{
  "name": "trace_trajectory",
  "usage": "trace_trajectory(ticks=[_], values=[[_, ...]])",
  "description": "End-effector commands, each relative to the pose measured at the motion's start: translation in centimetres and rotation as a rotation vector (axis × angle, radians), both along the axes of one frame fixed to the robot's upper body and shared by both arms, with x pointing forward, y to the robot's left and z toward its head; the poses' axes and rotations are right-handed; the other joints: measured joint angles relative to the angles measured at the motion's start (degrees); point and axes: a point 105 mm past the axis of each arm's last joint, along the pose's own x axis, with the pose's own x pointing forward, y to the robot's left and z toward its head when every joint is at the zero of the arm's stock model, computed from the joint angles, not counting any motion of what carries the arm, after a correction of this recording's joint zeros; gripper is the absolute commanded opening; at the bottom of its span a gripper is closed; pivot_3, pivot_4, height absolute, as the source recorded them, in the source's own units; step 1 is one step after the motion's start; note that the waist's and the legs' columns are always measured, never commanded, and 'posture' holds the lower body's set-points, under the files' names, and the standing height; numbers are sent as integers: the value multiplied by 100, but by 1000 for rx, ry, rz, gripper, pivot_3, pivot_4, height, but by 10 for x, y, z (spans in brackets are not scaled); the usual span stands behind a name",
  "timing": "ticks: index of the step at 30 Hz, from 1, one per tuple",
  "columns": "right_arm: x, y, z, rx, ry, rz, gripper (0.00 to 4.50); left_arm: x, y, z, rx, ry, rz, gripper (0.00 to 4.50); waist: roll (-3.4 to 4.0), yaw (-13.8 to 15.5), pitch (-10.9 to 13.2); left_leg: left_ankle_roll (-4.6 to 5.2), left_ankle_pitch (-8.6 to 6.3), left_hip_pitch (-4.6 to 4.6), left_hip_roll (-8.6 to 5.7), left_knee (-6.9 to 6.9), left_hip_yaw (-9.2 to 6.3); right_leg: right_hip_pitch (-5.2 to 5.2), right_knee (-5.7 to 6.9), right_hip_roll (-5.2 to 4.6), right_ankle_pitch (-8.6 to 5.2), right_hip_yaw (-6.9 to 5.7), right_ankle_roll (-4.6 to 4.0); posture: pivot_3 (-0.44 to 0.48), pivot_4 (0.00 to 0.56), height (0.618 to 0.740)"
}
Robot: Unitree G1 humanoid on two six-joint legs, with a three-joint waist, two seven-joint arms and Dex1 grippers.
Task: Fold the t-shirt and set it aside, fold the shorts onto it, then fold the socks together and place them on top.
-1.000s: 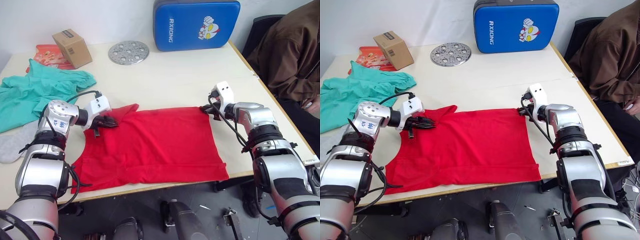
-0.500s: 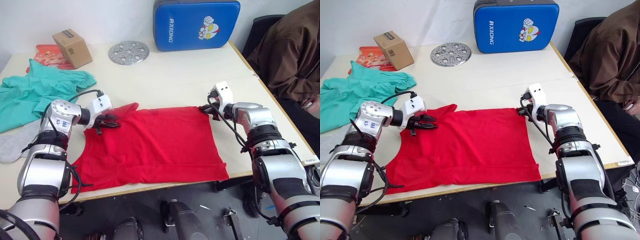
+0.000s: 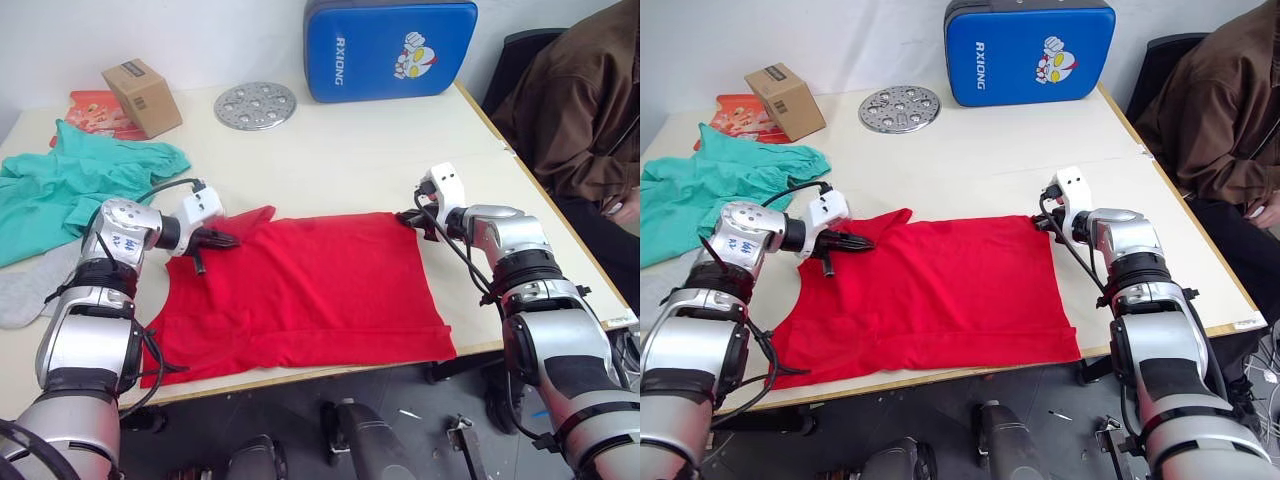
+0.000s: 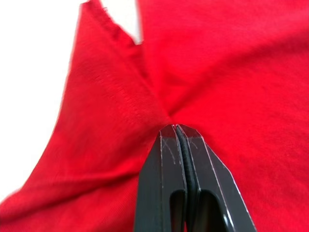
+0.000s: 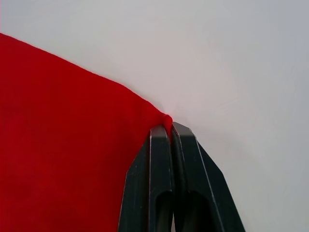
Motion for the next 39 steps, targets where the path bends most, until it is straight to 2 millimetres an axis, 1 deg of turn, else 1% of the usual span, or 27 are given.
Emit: trace_trajectory(ticks=[1, 6, 9, 12, 14, 16, 19, 21, 24, 25, 28, 32, 34, 35, 39], values=[[2, 0, 18, 18, -63, 8, 0, 6, 10, 40, -101, -66, 56, 12, 0, 1, 0, 0, 0, 0, 0, 0, 0, 0, 0, 0, 0, 0, 0, 0, 150, 740], [-2, 3, 32, 45, -135, 55, 0, 7, 17, 54, -132, -82, 89, 12, 0, 0, 0, -2, 1, 8, -1, -12, 5, 2, -1, 0, 0, 5, 0, 0, 150, 740], [-9, 4, 34, 59, -149, 91, 0, 2, 16, 54, -130, -68, 45, 12, 0, -2, 0, -8, 5, 13, -1, -26, 9, 1, -2, 2, -1, 7, -1, 0, 150, 740], [-16, 3, 34, 10, -193, 124, 0, -3, 16, 51, -117, -56, 11, 12, 0, -2, 0, -12, 7, 16, -1, -34, 10, 1, -4, 3, -2, 7, -2, 0, 150, 740], [-27, 6, 40, -31, -277, 185, 0, -15, 15, 49, -110, -38, -76, 12, 0, -3, 0, -13, 8, 19, -1, -37, 12, 1, -4, 3, -3, 9, -4, 0, 150, 740], [-46, 11, 42, -76, -332, 285, 0, -28, 23, 44, -61, -7, -129, 12, 0, -10, 0, -18, 10, 21, -1, -48, 12, -1, -6, 5, -6, 9, -9, 0, 150, 740], [-75, 11, 31, -201, -386, 425, 0, -40, 43, 36, 20, 33, -120, 12, -1, -15, 0, -27, 12, 25, 4, -55, 9, 1, -7, 15, -10, 8, -12, 0, 150, 740], [-86, 5, 22, -318, -436, 480, 0, -45, 54, 35, 39, 54, -94, 12, -4, -11, 1, -29, 13, 26, 4, -55, 6, 4, -10, 17, -10, 8, -12, 0, 150, 740], [-94, 1, 16, -445, -547, 535, 0, -47, 63, 32, 61, 63, -65, 12, -7, 9, 1, -27, 12, 30, -2, -55, 2, 24, -19, 16, -13, 12, -1, 0, 150, 740], [-95, 0, 14, -476, -586, 553, 0, -47, 65, 30, 64, 65, -56, 12, -8, 9, 2, -23, 10, 30, -3, -58, 0, 46, -26, 16, -26, 13, 24, 0, 150, 740], [-101, -1, 6, -647, -729, 651, 0, -46, 67, 25, 49, 81, -28, 12, -13, 20, 1, -14, 6, 44, 0, -61, -15, 78, -50, 25, -27, 12, 40, 0, 150, 740], [-98, -5, 6, -806, -890, 703, 0, -48, 67, 22, 6, 118, -15, 12, -21, 25, 1, -3, 0, 41, 4, -67, -25, 91, -75, 30, -22, 8, 45, 0, 150, 740], [-103, -5, 6, -916, -995, 786, 0, -48, 72, 19, -8, 139, 29, 12, -24, 22, 2, 1, -3, 40, 4, -67, -22, 91, -80, 30, -11, 9, 29, 0, 150, 740], [-106, -5, 5, -942, -1023, 814, 0, -49, 74, 18, -14, 145, 41, 12, -25, 24, 2, 2, -4, 39, 4, -68, -21, 91, -82, 30, -10, 9, 27, 0, 150, 740], [-117, -9, -14, -1006, -1052, 932, 0, -62, 73, 10, -41, 240, 1, 12, -33, 24, -2, 2, -5, 44, 4, -80, -22, 94, -94, 30, -10, 9, 27, 0, 150, 740]])
